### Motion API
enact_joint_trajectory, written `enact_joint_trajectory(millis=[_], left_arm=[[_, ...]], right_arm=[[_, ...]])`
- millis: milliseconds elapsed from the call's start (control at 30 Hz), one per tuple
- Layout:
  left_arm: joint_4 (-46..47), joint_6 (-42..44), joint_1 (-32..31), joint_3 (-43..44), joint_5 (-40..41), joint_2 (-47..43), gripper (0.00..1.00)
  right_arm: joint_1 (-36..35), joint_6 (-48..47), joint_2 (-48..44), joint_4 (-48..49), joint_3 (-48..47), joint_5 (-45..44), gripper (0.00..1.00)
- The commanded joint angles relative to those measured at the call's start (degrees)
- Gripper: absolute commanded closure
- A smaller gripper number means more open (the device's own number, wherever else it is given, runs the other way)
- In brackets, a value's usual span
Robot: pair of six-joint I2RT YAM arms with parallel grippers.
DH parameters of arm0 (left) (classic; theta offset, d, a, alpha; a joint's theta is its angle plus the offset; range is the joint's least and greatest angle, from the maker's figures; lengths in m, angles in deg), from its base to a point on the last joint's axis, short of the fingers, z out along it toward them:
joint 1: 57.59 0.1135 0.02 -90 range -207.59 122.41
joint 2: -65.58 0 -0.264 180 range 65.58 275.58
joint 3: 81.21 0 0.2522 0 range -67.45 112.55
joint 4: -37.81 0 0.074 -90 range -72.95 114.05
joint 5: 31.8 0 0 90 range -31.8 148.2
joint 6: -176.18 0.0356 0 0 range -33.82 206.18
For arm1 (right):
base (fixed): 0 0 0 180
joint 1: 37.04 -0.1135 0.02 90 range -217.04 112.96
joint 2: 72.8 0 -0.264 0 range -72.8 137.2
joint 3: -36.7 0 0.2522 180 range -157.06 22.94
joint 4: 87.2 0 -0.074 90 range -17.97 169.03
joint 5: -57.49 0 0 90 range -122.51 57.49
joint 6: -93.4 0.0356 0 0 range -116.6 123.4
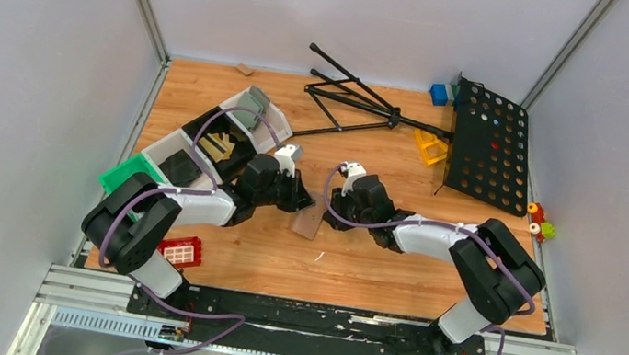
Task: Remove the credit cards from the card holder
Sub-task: Open the card holder at the center of the board.
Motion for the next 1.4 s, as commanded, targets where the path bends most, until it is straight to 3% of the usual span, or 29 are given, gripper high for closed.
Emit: enact_joint_trajectory(millis=[0, 67, 100, 167, 200, 267, 367, 500, 600, 867, 1367], left_arm=[[-2.9, 1.4, -0.3, 1.0, 1.0, 1.3, 0.9], [-3.7, 1.6, -0.4, 1.1, 1.9, 1.0, 0.83], [-4.8, 1.8, -0.3, 1.4, 3.2, 0.8, 0.73], [-9.9, 2.3, -0.3, 2.6, 8.9, 0.0, 0.43], [-13.7, 2.6, -0.4, 3.4, 12.0, -0.1, 0.36], [-18.8, 4.5, -0.3, 5.5, 16.8, -0.6, 0.29], [-19.5, 5.1, -0.3, 5.2, 17.8, -2.4, 0.23], [-15.2, 6.0, -0.3, 2.4, 13.7, -6.7, 0.15], [-9.6, 7.3, -0.3, 0.3, 7.7, -8.8, 0.01], [-9.5, 9.1, -0.3, 2.3, -0.3, -5.8, 0.0], [-18.6, 13.6, -2.9, 5.9, 6.1, -4.5, 0.08]], right_arm=[[-0.2, 0.2, 0.5, -0.6, -2.5, 1.0, 0.92], [-0.2, 0.2, -0.8, 0.0, -1.7, 0.3, 0.99], [-0.2, 0.2, -1.5, 0.3, -1.3, -0.1, 1.0], [-0.2, 0.1, -2.9, 1.2, -0.3, -0.5, 1.0], [-0.2, 0.0, -3.5, 1.8, 0.3, -0.4, 1.0], [-0.2, -0.3, -4.9, 3.0, 1.3, 0.1, 1.0], [-0.2, -0.4, -6.7, 5.0, 2.7, 0.6, 1.0], [-0.2, -0.6, -10.1, 9.0, 5.5, 2.2, 1.0], [-0.2, -1.1, -11.7, 9.6, 6.5, 2.5, 1.0], [-0.2, -1.2, -11.3, 9.6, 6.3, 3.1, 1.0], [-0.2, -1.3, -10.7, 7.8, 5.3, 2.1, 1.0]])
